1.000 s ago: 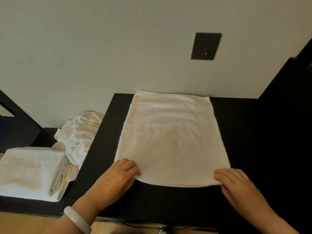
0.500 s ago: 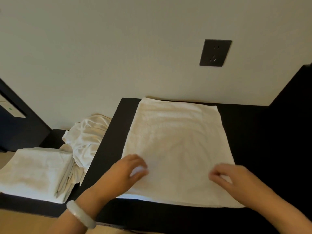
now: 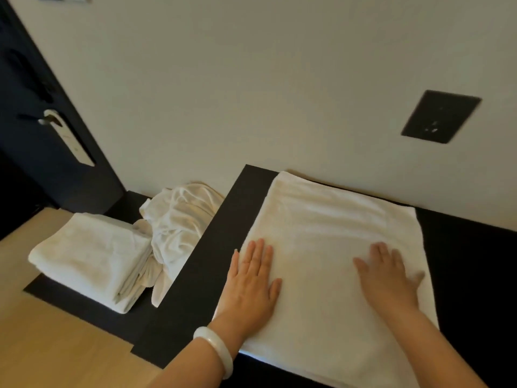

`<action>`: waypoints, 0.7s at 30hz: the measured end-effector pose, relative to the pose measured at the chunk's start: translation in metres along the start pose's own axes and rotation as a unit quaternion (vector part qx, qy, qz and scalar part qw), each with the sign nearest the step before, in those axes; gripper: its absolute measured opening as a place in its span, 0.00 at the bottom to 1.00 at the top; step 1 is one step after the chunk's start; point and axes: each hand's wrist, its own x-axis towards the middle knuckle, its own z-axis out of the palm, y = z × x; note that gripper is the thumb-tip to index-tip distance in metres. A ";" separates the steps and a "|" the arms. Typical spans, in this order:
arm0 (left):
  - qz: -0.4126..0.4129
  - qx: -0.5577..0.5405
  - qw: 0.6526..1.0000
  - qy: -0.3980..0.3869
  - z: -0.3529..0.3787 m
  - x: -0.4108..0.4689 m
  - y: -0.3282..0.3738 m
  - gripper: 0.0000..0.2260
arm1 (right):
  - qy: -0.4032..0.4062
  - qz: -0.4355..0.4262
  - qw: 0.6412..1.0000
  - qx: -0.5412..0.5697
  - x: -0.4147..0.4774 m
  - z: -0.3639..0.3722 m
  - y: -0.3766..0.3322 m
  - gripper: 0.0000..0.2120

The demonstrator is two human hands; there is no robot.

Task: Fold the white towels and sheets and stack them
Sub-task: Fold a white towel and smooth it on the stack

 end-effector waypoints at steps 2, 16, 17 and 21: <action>-0.001 -0.002 1.000 -0.005 0.000 0.000 -0.002 0.32 | 0.058 -0.081 0.995 0.030 0.013 -0.010 -0.039 0.27; -0.014 -0.030 0.999 0.006 -0.003 -0.005 -0.007 0.32 | -0.039 -0.234 0.971 -0.036 0.121 0.019 -0.223 0.36; -0.013 -0.033 0.999 0.005 -0.003 -0.005 -0.007 0.32 | -0.041 -0.232 0.971 -0.035 0.132 0.019 -0.228 0.36; -0.018 -0.035 0.999 -0.005 -0.003 -0.005 -0.007 0.32 | 0.004 -0.226 0.974 -0.027 0.157 0.022 -0.234 0.35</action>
